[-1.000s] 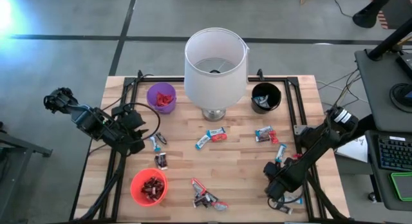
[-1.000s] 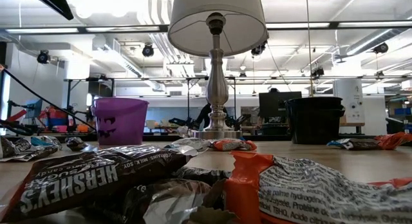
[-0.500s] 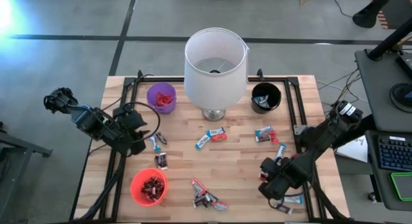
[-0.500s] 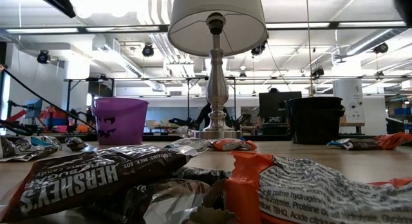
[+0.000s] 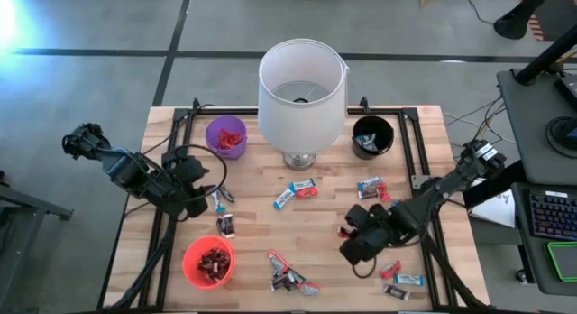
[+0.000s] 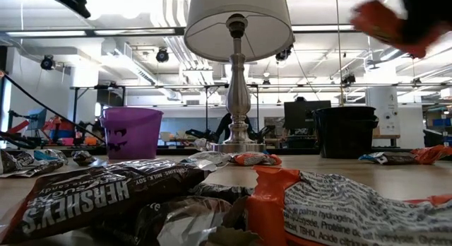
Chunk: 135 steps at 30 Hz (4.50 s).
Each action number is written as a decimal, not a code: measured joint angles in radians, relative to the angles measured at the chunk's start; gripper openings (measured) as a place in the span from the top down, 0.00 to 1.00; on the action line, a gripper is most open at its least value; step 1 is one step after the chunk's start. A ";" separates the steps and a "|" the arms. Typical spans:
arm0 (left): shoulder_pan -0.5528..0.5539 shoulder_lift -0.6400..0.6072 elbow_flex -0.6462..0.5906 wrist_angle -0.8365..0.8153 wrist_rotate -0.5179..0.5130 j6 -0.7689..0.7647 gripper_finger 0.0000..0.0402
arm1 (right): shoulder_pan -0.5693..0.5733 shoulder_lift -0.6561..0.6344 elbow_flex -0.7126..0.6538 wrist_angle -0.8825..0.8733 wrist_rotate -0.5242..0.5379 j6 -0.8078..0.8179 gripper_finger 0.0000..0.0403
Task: Sort candy
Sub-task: Put the black chocolate into the orange bucket
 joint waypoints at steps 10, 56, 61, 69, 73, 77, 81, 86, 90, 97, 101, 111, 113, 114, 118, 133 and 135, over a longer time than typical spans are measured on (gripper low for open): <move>0.000 0.080 0.000 0.105 -0.029 0.121 0.52 | -0.136 0.000 0.084 0.118 0.082 -0.230 0.96; 0.239 0.312 0.000 0.953 0.443 0.713 0.52 | -0.299 0.202 0.379 0.343 0.099 -0.594 0.96; 0.239 0.316 0.000 0.981 0.457 0.736 0.52 | -0.302 0.212 0.379 0.395 0.098 -0.600 0.96; 0.244 0.321 0.000 0.980 0.456 0.742 0.52 | -0.303 0.222 0.379 0.414 0.082 -0.595 0.96; 0.256 0.321 0.000 0.943 0.451 0.742 0.52 | -0.303 0.222 0.379 0.433 0.067 -0.595 0.96; 0.266 0.323 0.000 0.910 0.449 0.740 0.52 | -0.302 0.222 0.379 0.436 0.042 -0.595 0.96; 0.273 0.322 0.000 0.919 0.450 0.740 0.52 | -0.299 0.222 0.379 0.436 0.040 -0.596 0.96; 0.275 0.322 0.000 0.953 0.450 0.740 0.52 | -0.299 0.220 0.379 0.440 0.039 -0.597 0.96; 0.275 0.322 0.000 0.961 0.450 0.740 0.52 | -0.299 0.219 0.379 0.438 0.039 -0.605 0.96; 0.275 0.323 0.000 0.988 0.505 0.739 0.54 | -0.300 0.219 0.379 0.434 0.038 -0.607 0.96; 0.275 0.323 0.000 0.990 0.510 0.740 0.65 | -0.300 0.220 0.379 0.434 0.038 -0.606 0.96; 0.275 0.323 0.000 0.989 0.510 0.739 0.97 | -0.300 0.221 0.378 0.434 0.038 -0.603 0.96; 0.275 0.323 0.000 0.988 0.510 0.740 0.99 | -0.300 0.221 0.378 0.434 0.038 -0.602 0.96; 0.275 0.323 0.000 0.988 0.510 0.739 0.99 | -0.300 0.221 0.378 0.434 0.038 -0.602 0.96; 0.275 0.323 0.000 0.987 0.510 0.739 0.99 | -0.300 0.221 0.378 0.435 0.038 -0.605 0.93; 0.276 0.316 0.000 0.837 0.501 0.738 0.99 | -0.300 0.221 0.378 0.421 -0.076 -0.594 0.57; 0.277 0.305 0.000 0.780 0.489 0.735 0.99 | -0.298 0.220 0.378 0.418 -0.140 -0.587 0.56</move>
